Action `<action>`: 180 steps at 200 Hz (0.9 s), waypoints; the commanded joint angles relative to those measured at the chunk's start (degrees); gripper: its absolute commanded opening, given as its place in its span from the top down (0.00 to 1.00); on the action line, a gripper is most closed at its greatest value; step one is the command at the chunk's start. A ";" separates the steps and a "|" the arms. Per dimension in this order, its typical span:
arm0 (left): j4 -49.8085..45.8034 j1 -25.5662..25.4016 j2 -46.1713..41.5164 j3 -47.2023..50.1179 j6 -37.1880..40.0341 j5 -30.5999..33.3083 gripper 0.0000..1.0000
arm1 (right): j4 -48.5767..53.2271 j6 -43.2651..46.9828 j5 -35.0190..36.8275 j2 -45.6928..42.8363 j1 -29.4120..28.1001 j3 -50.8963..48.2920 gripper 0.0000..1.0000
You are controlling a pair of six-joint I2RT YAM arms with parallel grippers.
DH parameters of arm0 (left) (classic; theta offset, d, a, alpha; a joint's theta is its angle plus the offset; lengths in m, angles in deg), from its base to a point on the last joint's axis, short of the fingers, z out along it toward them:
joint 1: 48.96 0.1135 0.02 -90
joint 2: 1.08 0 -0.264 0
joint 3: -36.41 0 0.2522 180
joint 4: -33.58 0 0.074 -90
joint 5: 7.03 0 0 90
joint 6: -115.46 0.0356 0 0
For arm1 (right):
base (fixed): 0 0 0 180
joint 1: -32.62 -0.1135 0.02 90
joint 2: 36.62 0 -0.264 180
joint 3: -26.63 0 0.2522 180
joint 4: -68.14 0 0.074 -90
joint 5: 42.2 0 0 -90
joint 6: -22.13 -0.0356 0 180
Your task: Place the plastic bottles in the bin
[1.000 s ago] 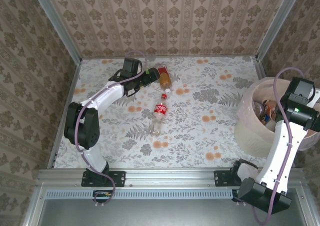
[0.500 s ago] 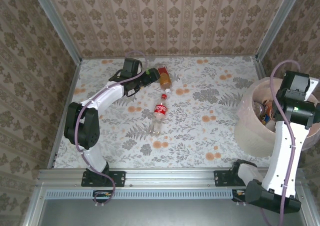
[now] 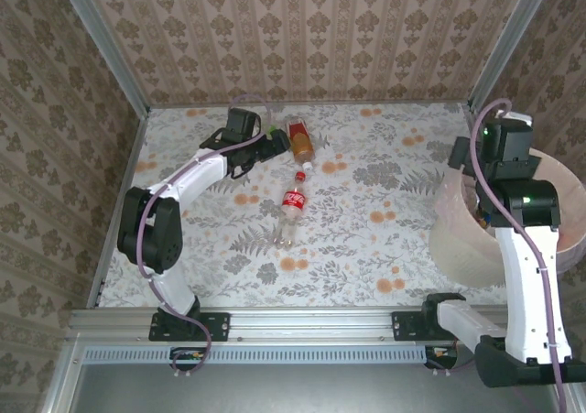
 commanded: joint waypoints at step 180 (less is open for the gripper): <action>-1.88 4.48 -15.67 13.07 -1.77 10.90 0.00 | -14.57 6.90 -17.10 37.30 -29.13 16.94 0.00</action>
